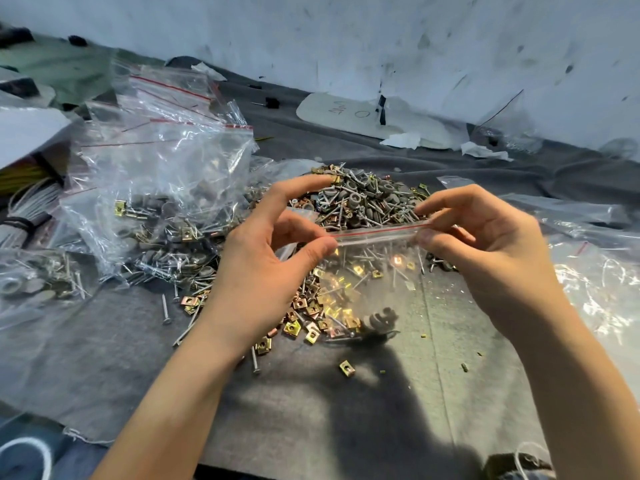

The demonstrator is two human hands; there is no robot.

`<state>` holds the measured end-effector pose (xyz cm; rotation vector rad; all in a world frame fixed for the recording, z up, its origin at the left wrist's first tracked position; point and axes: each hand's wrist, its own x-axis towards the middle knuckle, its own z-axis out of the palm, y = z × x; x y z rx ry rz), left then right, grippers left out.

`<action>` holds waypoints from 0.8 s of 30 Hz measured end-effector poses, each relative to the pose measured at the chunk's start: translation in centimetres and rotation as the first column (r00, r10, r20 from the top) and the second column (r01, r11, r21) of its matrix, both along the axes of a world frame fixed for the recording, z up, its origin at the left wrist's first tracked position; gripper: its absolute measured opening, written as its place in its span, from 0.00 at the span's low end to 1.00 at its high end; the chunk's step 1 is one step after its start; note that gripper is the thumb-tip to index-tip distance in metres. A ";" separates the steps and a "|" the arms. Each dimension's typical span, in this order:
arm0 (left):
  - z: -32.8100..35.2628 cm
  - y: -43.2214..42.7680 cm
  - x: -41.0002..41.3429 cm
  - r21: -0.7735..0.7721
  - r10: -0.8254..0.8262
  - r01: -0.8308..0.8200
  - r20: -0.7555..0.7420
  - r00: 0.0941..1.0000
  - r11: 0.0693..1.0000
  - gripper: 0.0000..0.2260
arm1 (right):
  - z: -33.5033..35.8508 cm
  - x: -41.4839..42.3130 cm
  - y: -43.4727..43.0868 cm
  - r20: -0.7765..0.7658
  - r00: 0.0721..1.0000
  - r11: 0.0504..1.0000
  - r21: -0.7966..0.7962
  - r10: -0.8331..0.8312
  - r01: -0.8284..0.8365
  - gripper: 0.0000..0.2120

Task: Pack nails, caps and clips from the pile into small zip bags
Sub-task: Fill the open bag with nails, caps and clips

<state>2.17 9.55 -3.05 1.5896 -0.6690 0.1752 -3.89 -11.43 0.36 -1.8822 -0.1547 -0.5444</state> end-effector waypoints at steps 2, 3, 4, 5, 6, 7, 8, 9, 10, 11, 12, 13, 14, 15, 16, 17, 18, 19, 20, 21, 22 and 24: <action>-0.1 0.1 0.1 -0.024 -0.014 0.014 -0.015 1.000 1.000 0.30 | 0.0 0.0 0.0 -0.028 0.999 0.999 0.008 0.031 -0.031 0.11; -0.1 0.1 0.1 -0.031 -0.019 0.018 -0.012 1.000 0.999 0.31 | 0.0 -0.1 0.0 -0.055 0.997 0.999 0.004 0.049 -0.049 0.10; -0.1 0.2 0.1 -0.036 -0.021 0.020 -0.003 1.000 0.999 0.31 | 0.0 -0.1 0.0 -0.083 0.995 0.998 -0.010 0.062 -0.063 0.09; -0.1 0.1 0.1 -0.042 -0.019 0.019 0.007 1.000 0.999 0.31 | -0.1 -0.1 0.2 -0.108 0.991 0.997 -0.024 0.074 -0.077 0.07; -0.1 0.1 0.1 -0.048 -0.014 0.015 0.020 1.000 0.999 0.31 | -0.1 -0.1 0.3 -0.125 0.989 0.996 -0.037 0.079 -0.085 0.05; 0.0 -0.1 0.0 -0.055 -0.008 0.010 0.030 1.000 0.998 0.29 | -0.1 0.0 0.4 -0.132 0.988 0.995 -0.048 0.079 -0.086 0.04; 0.0 -0.1 -0.1 -0.067 -0.008 0.010 0.028 1.000 0.998 0.27 | -0.2 0.0 0.5 -0.129 0.989 0.995 -0.054 0.077 -0.085 0.03; 0.0 -0.2 -0.1 -0.085 -0.013 0.014 0.011 1.000 0.996 0.25 | -0.1 0.0 0.5 -0.120 0.990 0.995 -0.053 0.077 -0.084 0.02; 0.0 -0.2 -0.2 -0.103 -0.024 0.021 -0.021 1.000 0.994 0.21 | -0.1 0.0 0.5 -0.109 0.991 0.995 -0.047 0.078 -0.084 0.01; 0.0 -0.3 -0.2 -0.109 -0.036 0.029 -0.056 0.998 0.994 0.16 | -0.1 -0.1 0.5 -0.102 0.992 0.996 -0.041 0.079 -0.083 0.01; 0.1 -0.3 -0.2 -0.094 -0.040 0.032 -0.080 0.996 0.995 0.11 | -0.1 -0.1 0.5 -0.100 0.992 0.996 -0.035 0.077 -0.081 0.00; 0.2 -0.3 -0.3 -0.062 -0.035 0.029 -0.096 0.995 0.998 0.08 | 0.0 -0.2 0.6 -0.103 0.992 0.997 -0.027 0.070 -0.074 0.01; 0.2 -0.3 -0.3 -0.027 -0.020 0.017 -0.104 0.994 0.999 0.08 | 0.0 -0.2 0.7 -0.111 0.992 0.998 -0.018 0.060 -0.063 0.02; 0.2 -0.4 -0.4 -0.005 -0.006 0.005 -0.111 0.994 1.000 0.10 | 0.1 -0.3 0.8 -0.120 0.992 0.999 -0.018 0.048 -0.050 0.04; 0.2 -0.4 -0.4 0.004 -0.001 0.001 -0.115 0.993 1.000 0.11 | 0.2 -0.3 0.9 -0.128 0.991 0.999 -0.031 0.034 -0.039 0.05; 0.3 -0.4 -0.5 0.007 -0.004 0.005 -0.110 0.994 1.000 0.10 | 0.3 -0.4 1.1 -0.130 0.991 0.998 -0.056 0.022 -0.030 0.06; 0.3 -0.4 -0.5 0.015 -0.012 0.014 -0.091 0.996 1.000 0.09 | 0.5 -0.5 1.3 -0.124 0.992 0.995 -0.098 0.009 -0.021 0.05; 0.4 -0.4 -0.5 0.030 -0.017 0.019 -0.056 0.998 0.999 0.08 | 0.6 -0.6 1.5 -0.102 0.995 0.985 -0.170 -0.014 -0.004 0.05; 0.3 -0.5 -0.6 0.046 -0.019 0.019 -0.003 1.000 0.999 0.07 | 0.8 -0.8 1.9 -0.055 0.998 0.961 -0.276 -0.041 0.024 0.06; 0.3 -0.6 -0.6 0.059 -0.020 0.017 0.061 0.998 0.998 0.07 | 0.9 -0.9 2.3 0.012 0.998 0.919 -0.390 -0.055 0.055 0.07; 0.2 -0.7 -0.7 0.067 -0.022 0.014 0.124 0.992 0.998 0.06 | 1.0 -1.0 2.8 0.081 0.995 0.871 -0.483 -0.052 0.085 0.06; 0.3 -1.0 -0.9 0.070 -0.035 0.021 0.215 0.976 0.997 0.06 | 1.1 -1.2 3.5 0.162 0.986 0.817 -0.565 -0.030 0.117 0.05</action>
